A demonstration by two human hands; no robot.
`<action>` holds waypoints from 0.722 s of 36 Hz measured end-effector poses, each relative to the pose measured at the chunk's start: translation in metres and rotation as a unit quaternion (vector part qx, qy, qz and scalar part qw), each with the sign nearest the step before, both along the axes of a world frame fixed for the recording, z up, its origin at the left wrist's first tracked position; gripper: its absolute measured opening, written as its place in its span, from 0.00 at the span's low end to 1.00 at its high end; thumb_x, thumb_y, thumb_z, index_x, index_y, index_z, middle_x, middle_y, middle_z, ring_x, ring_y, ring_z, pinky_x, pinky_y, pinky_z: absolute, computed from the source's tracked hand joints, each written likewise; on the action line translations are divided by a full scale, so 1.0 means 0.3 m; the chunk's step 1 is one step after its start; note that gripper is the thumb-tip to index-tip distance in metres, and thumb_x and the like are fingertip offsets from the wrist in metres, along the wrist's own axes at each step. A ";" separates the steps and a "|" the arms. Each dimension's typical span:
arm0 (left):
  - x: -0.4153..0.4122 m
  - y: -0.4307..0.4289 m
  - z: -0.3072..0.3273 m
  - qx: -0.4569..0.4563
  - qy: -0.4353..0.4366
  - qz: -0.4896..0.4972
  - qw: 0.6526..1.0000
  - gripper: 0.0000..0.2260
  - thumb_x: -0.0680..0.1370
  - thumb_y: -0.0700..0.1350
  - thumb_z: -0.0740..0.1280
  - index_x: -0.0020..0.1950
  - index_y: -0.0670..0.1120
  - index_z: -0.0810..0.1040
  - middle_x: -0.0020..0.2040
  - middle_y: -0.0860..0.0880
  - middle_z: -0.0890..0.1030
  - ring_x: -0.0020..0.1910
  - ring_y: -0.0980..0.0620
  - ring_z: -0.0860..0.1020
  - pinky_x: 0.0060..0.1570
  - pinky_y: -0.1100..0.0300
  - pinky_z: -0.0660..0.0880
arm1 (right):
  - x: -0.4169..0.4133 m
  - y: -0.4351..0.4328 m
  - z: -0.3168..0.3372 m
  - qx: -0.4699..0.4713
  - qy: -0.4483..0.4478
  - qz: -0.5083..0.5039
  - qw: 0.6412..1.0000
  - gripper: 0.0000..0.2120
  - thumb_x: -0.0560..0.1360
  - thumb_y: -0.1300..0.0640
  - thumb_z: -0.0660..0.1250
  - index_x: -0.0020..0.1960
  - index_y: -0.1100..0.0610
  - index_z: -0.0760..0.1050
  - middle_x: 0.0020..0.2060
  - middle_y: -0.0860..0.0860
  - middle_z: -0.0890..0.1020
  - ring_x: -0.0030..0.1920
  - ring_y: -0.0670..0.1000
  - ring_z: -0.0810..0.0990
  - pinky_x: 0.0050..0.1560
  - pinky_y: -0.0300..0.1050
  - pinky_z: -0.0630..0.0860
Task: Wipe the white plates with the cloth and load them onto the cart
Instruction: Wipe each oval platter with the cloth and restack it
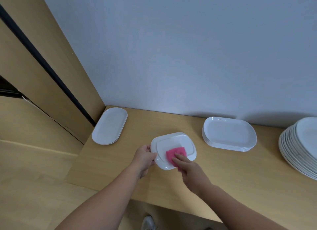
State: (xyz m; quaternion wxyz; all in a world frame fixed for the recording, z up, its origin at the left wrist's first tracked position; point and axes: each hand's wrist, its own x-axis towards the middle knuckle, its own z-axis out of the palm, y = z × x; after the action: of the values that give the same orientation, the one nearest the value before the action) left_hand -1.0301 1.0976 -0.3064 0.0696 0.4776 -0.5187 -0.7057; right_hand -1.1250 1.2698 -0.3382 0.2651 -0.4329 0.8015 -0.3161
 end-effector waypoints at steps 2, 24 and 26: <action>0.016 -0.021 0.015 -0.006 0.010 -0.008 1.000 0.14 0.77 0.28 0.62 0.60 0.41 0.72 0.53 0.41 0.82 0.50 0.45 0.82 0.44 0.54 0.80 | -0.039 0.010 0.029 -0.028 -0.009 -0.028 0.999 0.25 0.78 0.69 0.60 0.69 0.49 0.72 0.70 0.40 0.66 0.73 0.44 0.64 0.72 0.39 0.62; 0.341 -0.448 0.168 -0.369 -0.023 -0.004 0.929 0.15 0.78 0.36 0.65 0.59 0.53 0.77 0.49 0.61 0.81 0.50 0.61 0.80 0.43 0.72 0.72 | -0.004 -0.230 0.223 -0.114 -0.011 -0.047 0.992 0.24 0.78 0.70 0.61 0.69 0.50 0.72 0.66 0.46 0.75 0.61 0.47 0.74 0.64 0.33 0.63; 0.361 -0.474 0.153 -0.409 -0.063 -0.034 0.910 0.15 0.79 0.37 0.64 0.64 0.48 0.77 0.53 0.57 0.81 0.53 0.57 0.79 0.49 0.66 0.71 | 0.007 -0.246 0.228 -0.116 -0.005 -0.050 0.992 0.24 0.77 0.70 0.61 0.69 0.51 0.72 0.66 0.47 0.75 0.60 0.48 0.75 0.66 0.36 0.65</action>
State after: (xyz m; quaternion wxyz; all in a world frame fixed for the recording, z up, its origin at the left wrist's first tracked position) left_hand -0.9218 0.9556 -0.2606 0.2021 0.4333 -0.7810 -0.4018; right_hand -1.1228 1.1959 -0.2700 0.2011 -0.4189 0.7784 -0.4221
